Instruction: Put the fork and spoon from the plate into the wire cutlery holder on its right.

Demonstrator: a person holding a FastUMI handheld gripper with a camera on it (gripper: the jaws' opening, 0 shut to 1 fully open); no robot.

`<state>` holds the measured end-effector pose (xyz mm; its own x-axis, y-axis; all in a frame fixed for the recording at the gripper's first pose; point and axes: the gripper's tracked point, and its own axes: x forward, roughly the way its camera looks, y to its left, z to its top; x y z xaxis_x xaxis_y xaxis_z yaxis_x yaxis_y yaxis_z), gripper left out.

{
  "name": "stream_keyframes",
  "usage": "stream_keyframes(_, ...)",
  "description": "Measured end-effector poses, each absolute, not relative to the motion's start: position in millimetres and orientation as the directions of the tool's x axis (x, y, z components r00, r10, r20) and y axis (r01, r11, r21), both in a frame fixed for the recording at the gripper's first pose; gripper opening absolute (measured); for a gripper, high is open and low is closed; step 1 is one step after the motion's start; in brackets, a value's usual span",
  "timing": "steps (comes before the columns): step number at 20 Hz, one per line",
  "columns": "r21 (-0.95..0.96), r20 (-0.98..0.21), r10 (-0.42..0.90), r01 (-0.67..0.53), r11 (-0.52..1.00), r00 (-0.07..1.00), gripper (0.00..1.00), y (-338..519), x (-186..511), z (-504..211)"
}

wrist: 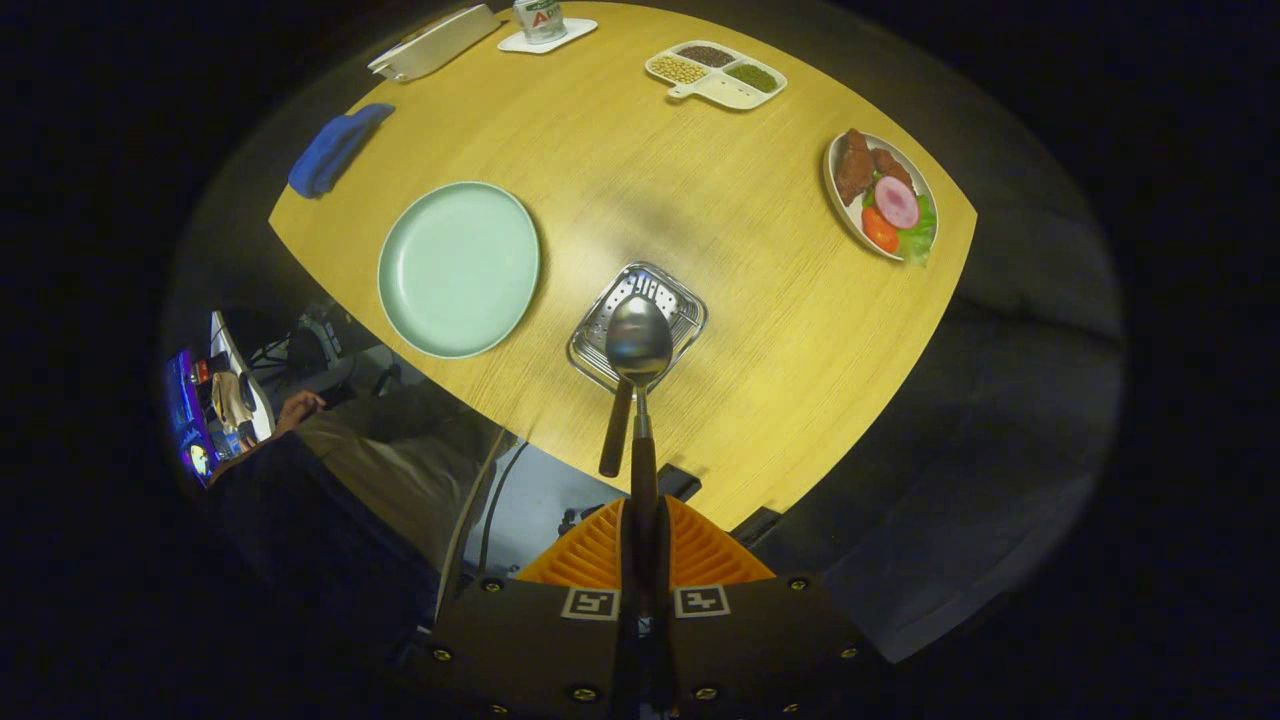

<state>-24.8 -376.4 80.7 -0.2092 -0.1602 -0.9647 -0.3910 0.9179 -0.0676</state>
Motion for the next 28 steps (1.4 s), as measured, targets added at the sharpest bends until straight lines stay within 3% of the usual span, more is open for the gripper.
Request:
stream_keyframes(19,-0.035,-0.892,-0.211,-0.405,0.914,-0.399,0.05,-373.1,6.4,23.5)
stream_keyframes(22,-0.029,-0.896,-0.195,-0.385,0.922,-0.399,0.06,-370.8,10.0,20.1)
stream_keyframes(28,-0.021,-0.931,-0.146,-0.35,0.937,-0.335,0.16,-368.5,19.5,33.0)
